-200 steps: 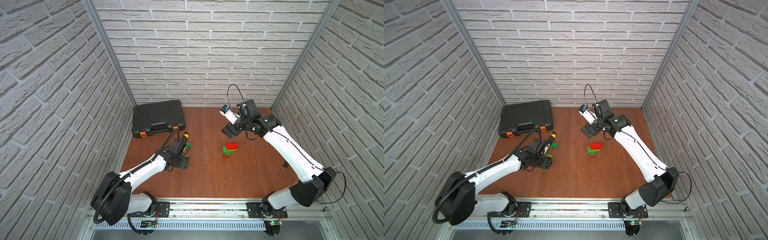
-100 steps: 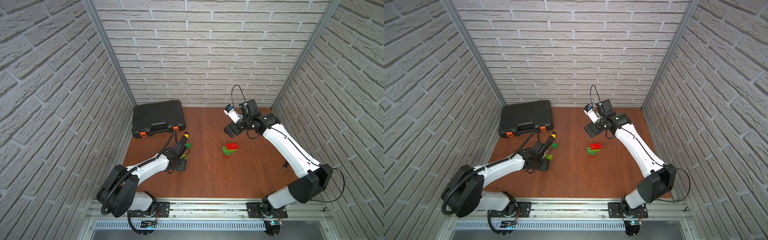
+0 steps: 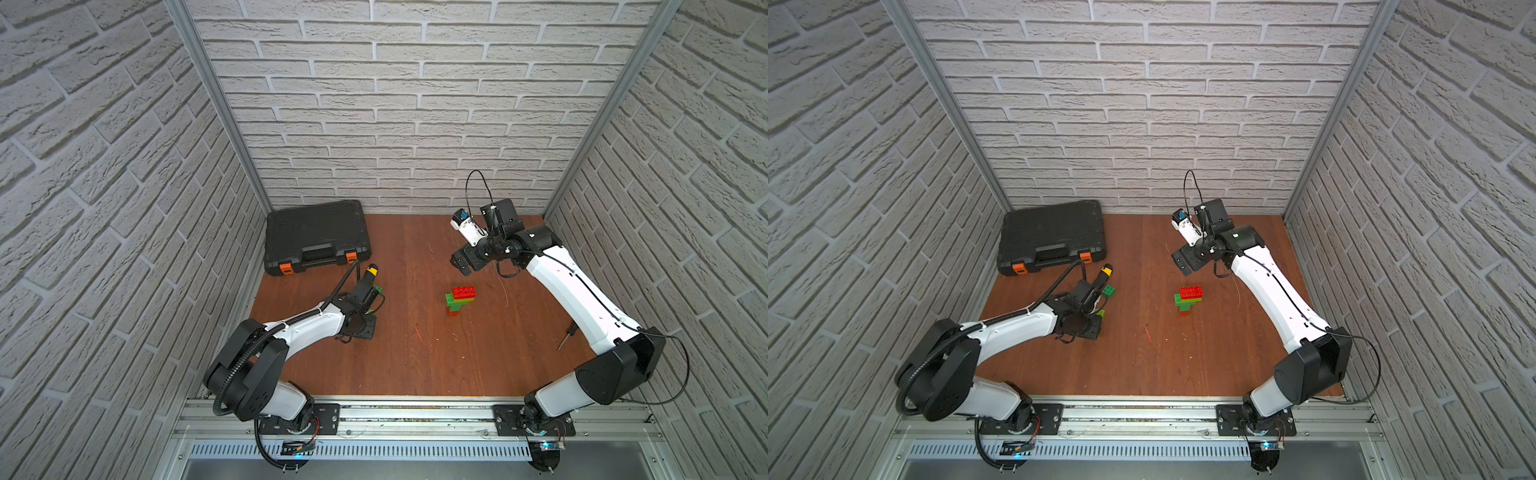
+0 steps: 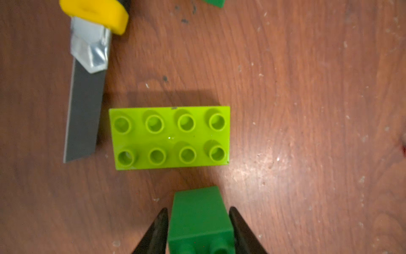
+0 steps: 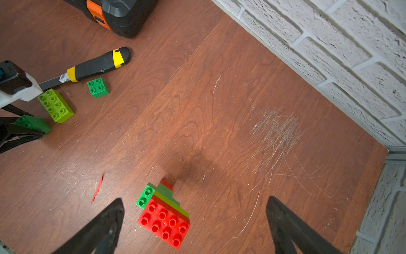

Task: Assemble a spoon with lego
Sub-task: Pick up the lego brick from the center of the board, then assemble the lego brick with the lego brick.

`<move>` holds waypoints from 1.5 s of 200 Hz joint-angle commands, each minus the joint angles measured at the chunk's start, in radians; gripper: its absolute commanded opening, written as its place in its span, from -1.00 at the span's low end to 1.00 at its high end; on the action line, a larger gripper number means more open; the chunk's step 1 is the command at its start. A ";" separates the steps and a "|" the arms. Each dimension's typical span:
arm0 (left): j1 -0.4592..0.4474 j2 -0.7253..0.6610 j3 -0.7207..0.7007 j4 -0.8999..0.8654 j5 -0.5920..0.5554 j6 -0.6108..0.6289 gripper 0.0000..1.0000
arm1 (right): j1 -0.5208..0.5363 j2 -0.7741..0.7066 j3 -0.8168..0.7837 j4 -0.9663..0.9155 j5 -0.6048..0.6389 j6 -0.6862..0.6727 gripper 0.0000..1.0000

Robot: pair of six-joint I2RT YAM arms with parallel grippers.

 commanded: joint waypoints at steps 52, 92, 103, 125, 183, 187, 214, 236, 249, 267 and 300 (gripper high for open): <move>-0.045 -0.020 0.121 -0.132 0.018 0.195 -0.78 | -0.203 -0.058 -0.056 0.021 -0.272 0.442 1.00; -0.099 -0.003 0.382 -0.323 0.089 0.483 -0.82 | -0.365 -0.182 -0.332 0.144 -0.595 0.577 1.00; -0.109 0.036 0.479 -0.377 0.115 0.549 -0.82 | -0.409 -0.179 -0.390 0.171 -0.695 0.590 1.00; -0.129 0.149 0.664 -0.451 0.157 0.653 -0.80 | -0.443 -0.160 -0.481 0.251 -0.789 0.635 1.00; -0.206 0.395 0.929 -0.456 0.227 0.821 -0.77 | -0.440 -0.106 -0.657 0.429 -0.873 0.685 1.00; -0.212 0.407 0.940 -0.456 0.230 0.831 -0.77 | -0.441 -0.098 -0.664 0.435 -0.882 0.685 1.00; -0.228 0.470 1.011 -0.471 0.261 0.879 -0.77 | -0.439 -0.065 -0.693 0.460 -0.916 0.677 1.00; -0.229 0.500 1.043 -0.471 0.287 0.892 -0.75 | -0.424 -0.051 -0.701 0.476 -0.943 0.672 1.00; -0.231 0.517 1.060 -0.465 0.291 0.889 -0.75 | -0.417 -0.029 -0.700 0.480 -0.957 0.673 1.00; -0.237 0.530 1.077 -0.451 0.299 0.891 -0.75 | -0.405 -0.010 -0.700 0.489 -0.971 0.678 0.98; -0.245 0.546 1.085 -0.427 0.308 0.901 -0.74 | -0.385 0.000 -0.698 0.495 -0.977 0.679 0.96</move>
